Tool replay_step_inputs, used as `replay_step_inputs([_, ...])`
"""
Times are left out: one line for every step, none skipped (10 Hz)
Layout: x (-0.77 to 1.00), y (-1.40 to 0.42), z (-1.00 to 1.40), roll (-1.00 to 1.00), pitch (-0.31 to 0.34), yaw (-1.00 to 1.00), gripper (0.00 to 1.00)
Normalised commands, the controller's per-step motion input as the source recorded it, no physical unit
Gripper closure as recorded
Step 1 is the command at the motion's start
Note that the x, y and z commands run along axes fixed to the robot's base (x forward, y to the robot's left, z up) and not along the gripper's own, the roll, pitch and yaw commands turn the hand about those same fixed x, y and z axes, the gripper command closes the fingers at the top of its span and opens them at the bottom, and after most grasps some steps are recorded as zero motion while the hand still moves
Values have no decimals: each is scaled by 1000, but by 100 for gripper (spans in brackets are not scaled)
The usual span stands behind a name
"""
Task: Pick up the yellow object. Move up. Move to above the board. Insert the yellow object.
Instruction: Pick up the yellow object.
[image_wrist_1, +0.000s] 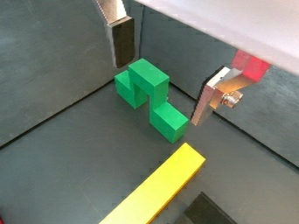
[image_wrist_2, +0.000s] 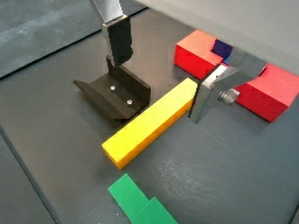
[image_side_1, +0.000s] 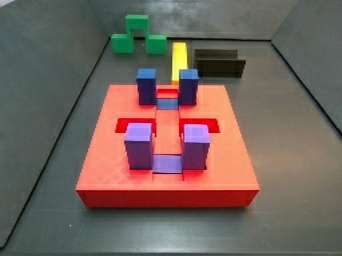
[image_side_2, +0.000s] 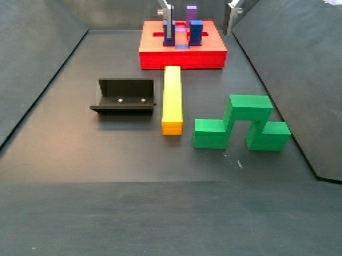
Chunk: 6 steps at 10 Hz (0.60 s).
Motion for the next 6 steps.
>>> replay_step_inputs([0, -51, -23, 10, 0, 0, 0])
replay_step_inputs([0, 0, 0, 13, 0, 0, 0])
replay_step_inputs([0, 0, 49, 0, 0, 0, 0])
replay_step_inputs([20, 26, 0, -19, 0, 0, 0])
replay_step_inputs([63, 0, -43, 0, 0, 0, 0])
replay_step_inputs([143, -120, -263, -54, -83, 0, 0])
